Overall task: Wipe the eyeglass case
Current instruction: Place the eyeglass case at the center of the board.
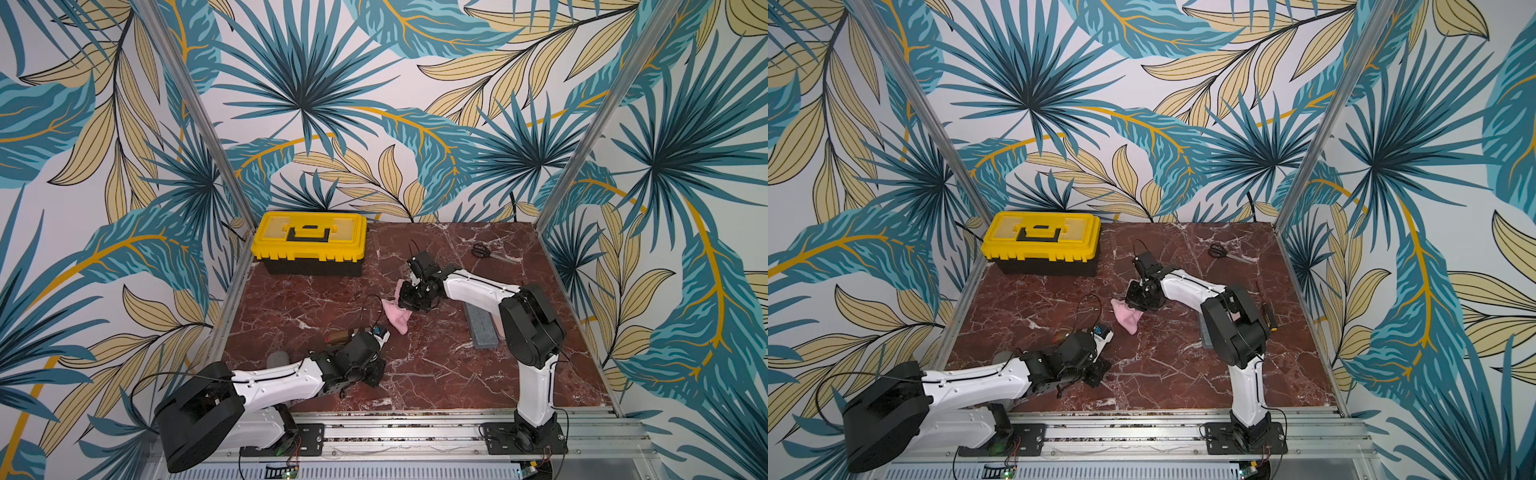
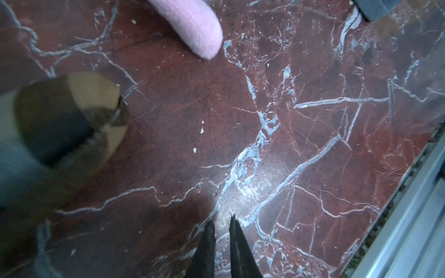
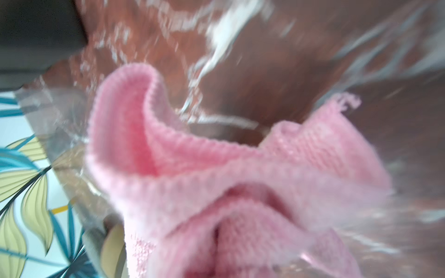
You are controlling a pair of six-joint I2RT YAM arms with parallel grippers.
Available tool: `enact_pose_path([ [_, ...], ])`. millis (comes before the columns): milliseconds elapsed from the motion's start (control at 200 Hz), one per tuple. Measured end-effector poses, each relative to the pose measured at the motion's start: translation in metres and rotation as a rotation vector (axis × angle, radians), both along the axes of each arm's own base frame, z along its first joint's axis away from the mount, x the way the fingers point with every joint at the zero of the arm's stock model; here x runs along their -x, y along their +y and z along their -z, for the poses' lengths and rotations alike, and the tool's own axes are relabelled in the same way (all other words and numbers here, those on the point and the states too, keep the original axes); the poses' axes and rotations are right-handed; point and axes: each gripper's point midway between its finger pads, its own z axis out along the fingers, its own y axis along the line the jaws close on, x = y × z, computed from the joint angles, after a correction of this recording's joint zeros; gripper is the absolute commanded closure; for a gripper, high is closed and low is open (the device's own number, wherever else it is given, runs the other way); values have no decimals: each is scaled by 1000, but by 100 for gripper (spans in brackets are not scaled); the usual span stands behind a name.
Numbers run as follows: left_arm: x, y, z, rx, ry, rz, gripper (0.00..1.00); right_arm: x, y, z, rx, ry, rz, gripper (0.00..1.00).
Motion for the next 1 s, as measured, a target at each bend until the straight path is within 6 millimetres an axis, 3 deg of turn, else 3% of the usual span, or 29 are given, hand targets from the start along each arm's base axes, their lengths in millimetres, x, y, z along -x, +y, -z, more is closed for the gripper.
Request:
enact_pose_path([
  [200, 2, 20, -13, -17, 7, -90, 74, 12, -26, 6, 111, 3, -40, 100],
  [275, 0, 32, -22, -34, 10, -148, 62, 23, -31, 5, 121, 12, -57, 100],
  [436, -11, 46, -61, 17, -42, -273, 26, 44, -36, 10, 130, 40, -81, 100],
  [526, -16, 58, -72, 22, -71, -346, 18, 55, -34, 16, 130, 63, -97, 100],
  [736, -15, 86, -46, -144, -10, -446, 15, 71, -16, 17, 115, 74, -145, 100],
  [997, -15, 85, -31, -211, 104, -550, 15, 102, 21, 15, 106, 64, -257, 100],
])
